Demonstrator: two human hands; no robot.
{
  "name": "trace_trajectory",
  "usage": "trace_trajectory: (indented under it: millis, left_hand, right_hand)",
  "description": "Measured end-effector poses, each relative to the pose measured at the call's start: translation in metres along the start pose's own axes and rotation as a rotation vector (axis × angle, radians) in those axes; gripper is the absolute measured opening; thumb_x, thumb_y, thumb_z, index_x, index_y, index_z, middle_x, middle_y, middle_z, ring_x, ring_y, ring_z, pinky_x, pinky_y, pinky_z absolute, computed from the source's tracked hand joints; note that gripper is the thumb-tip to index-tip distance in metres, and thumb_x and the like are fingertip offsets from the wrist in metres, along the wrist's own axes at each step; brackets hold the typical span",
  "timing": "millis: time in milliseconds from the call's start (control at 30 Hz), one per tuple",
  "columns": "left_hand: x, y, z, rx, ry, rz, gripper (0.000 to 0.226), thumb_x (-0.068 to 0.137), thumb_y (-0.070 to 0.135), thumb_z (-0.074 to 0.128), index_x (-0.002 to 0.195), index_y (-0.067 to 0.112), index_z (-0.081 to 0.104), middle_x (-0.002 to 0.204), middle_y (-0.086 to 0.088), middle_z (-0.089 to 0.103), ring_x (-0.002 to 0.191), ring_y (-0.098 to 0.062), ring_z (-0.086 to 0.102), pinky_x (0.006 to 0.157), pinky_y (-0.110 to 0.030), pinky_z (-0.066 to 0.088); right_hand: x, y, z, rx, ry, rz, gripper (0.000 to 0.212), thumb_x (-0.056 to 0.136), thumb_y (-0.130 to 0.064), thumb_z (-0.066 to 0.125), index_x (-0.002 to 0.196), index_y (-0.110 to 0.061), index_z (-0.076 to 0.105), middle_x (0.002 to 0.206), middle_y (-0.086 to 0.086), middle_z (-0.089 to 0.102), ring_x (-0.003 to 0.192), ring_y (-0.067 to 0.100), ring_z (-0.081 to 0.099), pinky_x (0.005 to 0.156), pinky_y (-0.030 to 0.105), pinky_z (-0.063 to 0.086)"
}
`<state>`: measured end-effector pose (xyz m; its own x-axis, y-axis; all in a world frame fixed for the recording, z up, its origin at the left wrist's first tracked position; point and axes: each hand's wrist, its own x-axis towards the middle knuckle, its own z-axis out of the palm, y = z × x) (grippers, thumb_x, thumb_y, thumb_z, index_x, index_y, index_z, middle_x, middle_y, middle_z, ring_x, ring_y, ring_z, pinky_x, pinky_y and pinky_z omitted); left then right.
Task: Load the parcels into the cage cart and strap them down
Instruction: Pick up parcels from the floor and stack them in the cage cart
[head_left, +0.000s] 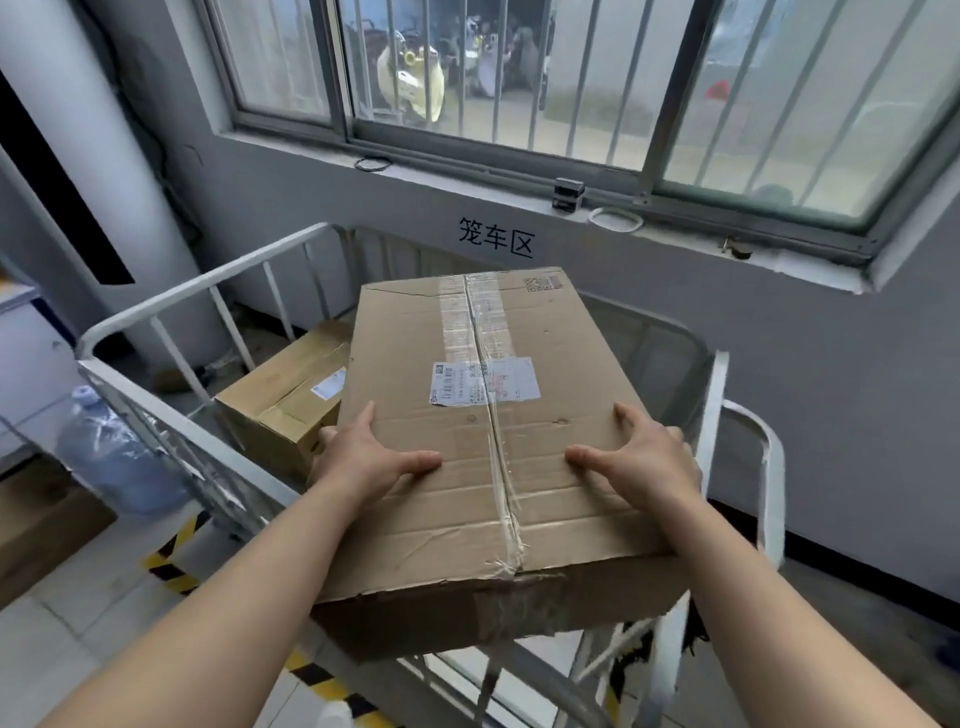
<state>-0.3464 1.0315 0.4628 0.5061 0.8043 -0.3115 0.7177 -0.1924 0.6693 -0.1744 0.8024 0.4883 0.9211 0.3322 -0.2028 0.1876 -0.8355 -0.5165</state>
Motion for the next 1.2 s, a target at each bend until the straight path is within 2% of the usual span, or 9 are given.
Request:
trace_trajectory:
  millis: [233,433,533,633,833,1067,1200]
  left_hand:
    - [0.125,0.0,-0.038,0.028,-0.116,0.055,0.123,0.048,0.061,0.088,0.15,0.029,0.027,0.143,-0.01,0.032,0.129,-0.032,0.04,0.113,-0.044,0.032]
    - [0.221,0.007,-0.052,0.146,-0.233,0.119,0.122,0.044,0.062,0.087,0.147,0.027,0.031,0.144,-0.007,0.038,0.122,-0.03,0.049,0.106,-0.044,0.04]
    - [0.259,0.011,-0.045,0.199,-0.278,0.141,0.115,0.043,0.063,0.086,0.141,0.025,0.037,0.139,-0.006,0.043,0.116,-0.029,0.052,0.101,-0.044,0.044]
    - [0.293,0.013,-0.033,0.232,-0.316,0.124,0.12,0.041,0.064,0.085,0.143,0.025,0.036,0.139,-0.007,0.041,0.118,-0.03,0.05,0.104,-0.045,0.042]
    - [0.355,0.002,-0.005,0.271,-0.347,0.101,0.116,0.046,0.059,0.088,0.143,0.023,0.036,0.138,-0.009,0.038,0.119,-0.031,0.049,0.104,-0.044,0.042]
    - [0.429,-0.03,0.023,0.285,-0.401,0.054,0.12,0.053,0.052,0.089,0.151,0.029,0.024,0.141,-0.009,0.03,0.123,-0.032,0.047,0.108,-0.041,0.037]
    - [0.478,-0.055,0.037,0.297,-0.429,0.056,0.12,0.053,0.049,0.09,0.151,0.03,0.023,0.141,-0.01,0.029,0.125,-0.033,0.046,0.11,-0.042,0.035]
  right_hand:
    - [0.06,-0.067,0.057,0.015,0.001,0.159,0.099,0.059,-0.074,0.068,0.145,-0.039,0.033,0.138,0.013,0.046,0.127,0.032,0.042,0.106,0.043,0.036]
    - [0.095,-0.103,0.104,0.044,0.002,0.313,0.1,0.058,-0.076,0.067,0.144,-0.039,0.033,0.14,0.008,0.047,0.129,0.03,0.04,0.105,0.044,0.036]
    - [0.114,-0.111,0.12,0.053,-0.011,0.386,0.101,0.057,-0.076,0.067,0.144,-0.038,0.034,0.142,0.008,0.045,0.129,0.03,0.041,0.105,0.044,0.036]
    - [0.134,-0.114,0.135,0.049,-0.037,0.437,0.101,0.058,-0.075,0.067,0.145,-0.039,0.031,0.142,0.01,0.044,0.128,0.03,0.042,0.103,0.043,0.036]
    - [0.182,-0.118,0.175,0.077,-0.078,0.494,0.098,0.061,-0.072,0.068,0.145,-0.038,0.03,0.139,0.013,0.044,0.128,0.03,0.041,0.106,0.042,0.035]
    - [0.232,-0.13,0.237,0.066,-0.112,0.545,0.095,0.065,-0.068,0.068,0.145,-0.036,0.029,0.138,0.012,0.045,0.128,0.03,0.039,0.106,0.043,0.034]
    - [0.255,-0.138,0.284,0.102,-0.102,0.594,0.095,0.064,-0.066,0.072,0.145,-0.035,0.031,0.136,0.015,0.043,0.123,0.032,0.045,0.107,0.043,0.036]
